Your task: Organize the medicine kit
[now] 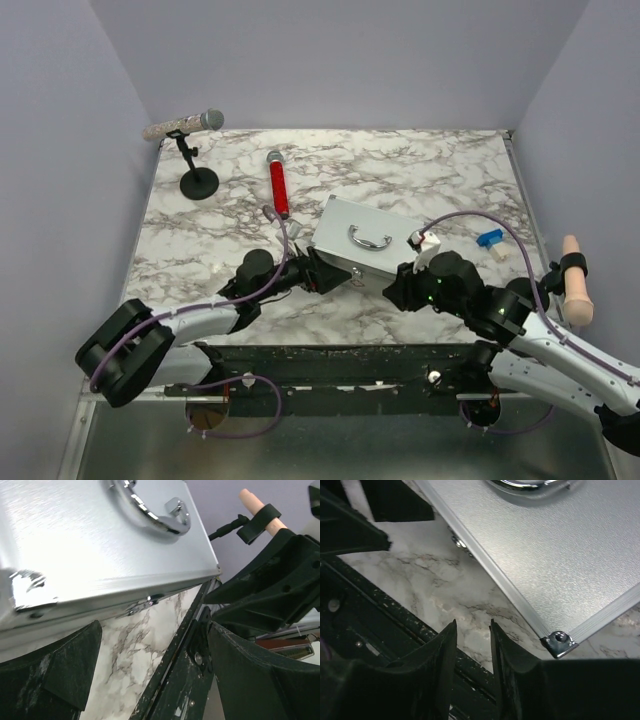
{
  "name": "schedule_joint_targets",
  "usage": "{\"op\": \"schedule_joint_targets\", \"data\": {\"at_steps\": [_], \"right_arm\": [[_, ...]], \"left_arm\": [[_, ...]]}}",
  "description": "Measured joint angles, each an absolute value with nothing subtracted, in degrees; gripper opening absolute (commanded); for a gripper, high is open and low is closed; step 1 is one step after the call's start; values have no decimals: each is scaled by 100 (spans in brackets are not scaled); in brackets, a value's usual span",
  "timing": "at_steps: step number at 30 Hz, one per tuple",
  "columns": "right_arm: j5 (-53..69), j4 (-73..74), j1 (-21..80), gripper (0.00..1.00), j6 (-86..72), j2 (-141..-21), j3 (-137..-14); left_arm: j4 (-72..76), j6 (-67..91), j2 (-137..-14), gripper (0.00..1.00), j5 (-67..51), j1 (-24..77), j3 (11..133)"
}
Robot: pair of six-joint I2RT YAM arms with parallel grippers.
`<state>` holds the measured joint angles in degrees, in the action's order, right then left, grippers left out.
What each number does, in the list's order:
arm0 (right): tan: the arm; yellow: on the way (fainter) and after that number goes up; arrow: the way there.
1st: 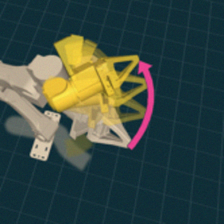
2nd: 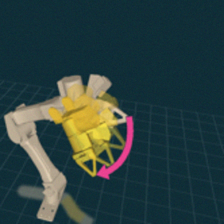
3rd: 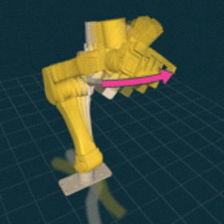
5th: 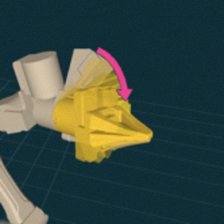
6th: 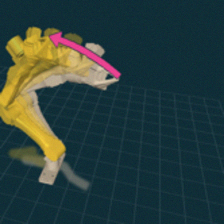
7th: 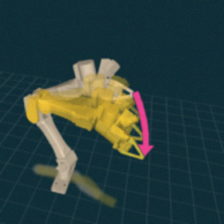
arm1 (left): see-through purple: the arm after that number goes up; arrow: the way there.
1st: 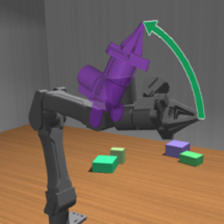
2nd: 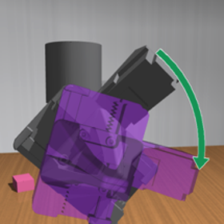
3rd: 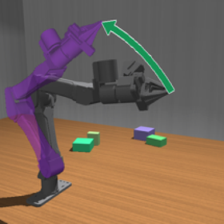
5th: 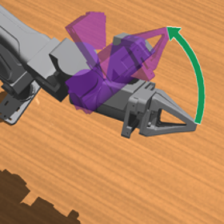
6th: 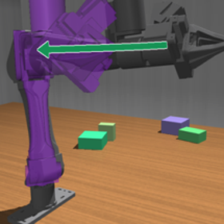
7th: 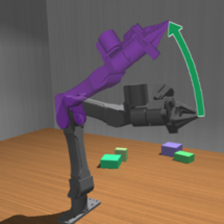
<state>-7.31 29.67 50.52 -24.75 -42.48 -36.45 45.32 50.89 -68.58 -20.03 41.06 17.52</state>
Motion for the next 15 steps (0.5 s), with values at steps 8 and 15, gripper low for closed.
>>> {"op": "schedule_joint_targets", "data": {"at_steps": [8, 15], "right_arm": [[-73, 2596, 5052, 50, -2196, -4091, -4316], [-1282, 2357, 5050, 58, -2139, -4497, -5231]], "left_arm": [[5308, 5153, -7655, 95, -1874, 4475, 1970], [5953, 5212, -8029, 95, -1688, 4539, 1817]]}}
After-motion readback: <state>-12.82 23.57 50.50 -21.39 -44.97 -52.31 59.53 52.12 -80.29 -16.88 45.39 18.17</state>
